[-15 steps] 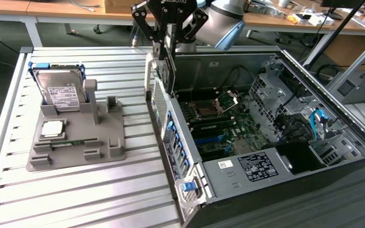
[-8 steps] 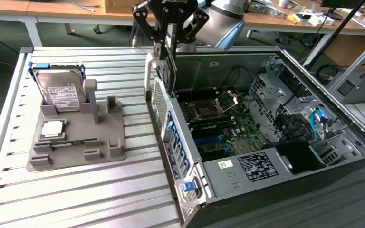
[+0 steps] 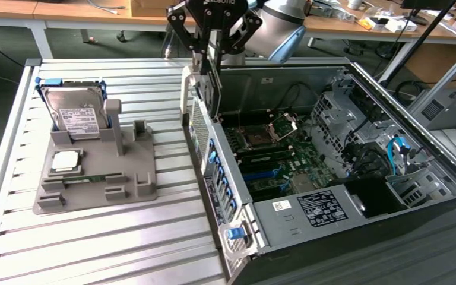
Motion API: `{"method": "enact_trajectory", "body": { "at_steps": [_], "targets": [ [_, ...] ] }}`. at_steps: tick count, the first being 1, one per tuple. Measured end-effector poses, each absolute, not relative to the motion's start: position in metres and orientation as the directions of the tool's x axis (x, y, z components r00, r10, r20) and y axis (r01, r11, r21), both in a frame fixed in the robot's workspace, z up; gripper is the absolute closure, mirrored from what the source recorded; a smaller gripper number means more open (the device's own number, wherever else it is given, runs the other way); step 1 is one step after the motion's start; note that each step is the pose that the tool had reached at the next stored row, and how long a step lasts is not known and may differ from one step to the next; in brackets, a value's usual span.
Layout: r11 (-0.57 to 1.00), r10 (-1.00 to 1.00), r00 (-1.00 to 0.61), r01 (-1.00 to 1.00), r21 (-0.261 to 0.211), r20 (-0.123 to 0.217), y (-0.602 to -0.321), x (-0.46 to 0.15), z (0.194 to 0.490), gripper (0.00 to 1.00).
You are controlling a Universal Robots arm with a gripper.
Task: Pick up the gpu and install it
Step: 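Pick up the gpu and move the gpu toward the slot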
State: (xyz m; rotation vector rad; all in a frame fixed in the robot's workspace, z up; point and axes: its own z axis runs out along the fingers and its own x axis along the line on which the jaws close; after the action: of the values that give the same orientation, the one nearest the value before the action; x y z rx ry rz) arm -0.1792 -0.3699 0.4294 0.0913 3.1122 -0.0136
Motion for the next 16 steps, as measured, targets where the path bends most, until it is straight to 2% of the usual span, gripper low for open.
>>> {"method": "enact_trajectory", "body": {
  "at_steps": [16],
  "targets": [
    [0.998,0.058,-0.998,0.059,-0.008,-0.028,-0.3700,-0.1760,0.4294,0.73]
  ]
}}
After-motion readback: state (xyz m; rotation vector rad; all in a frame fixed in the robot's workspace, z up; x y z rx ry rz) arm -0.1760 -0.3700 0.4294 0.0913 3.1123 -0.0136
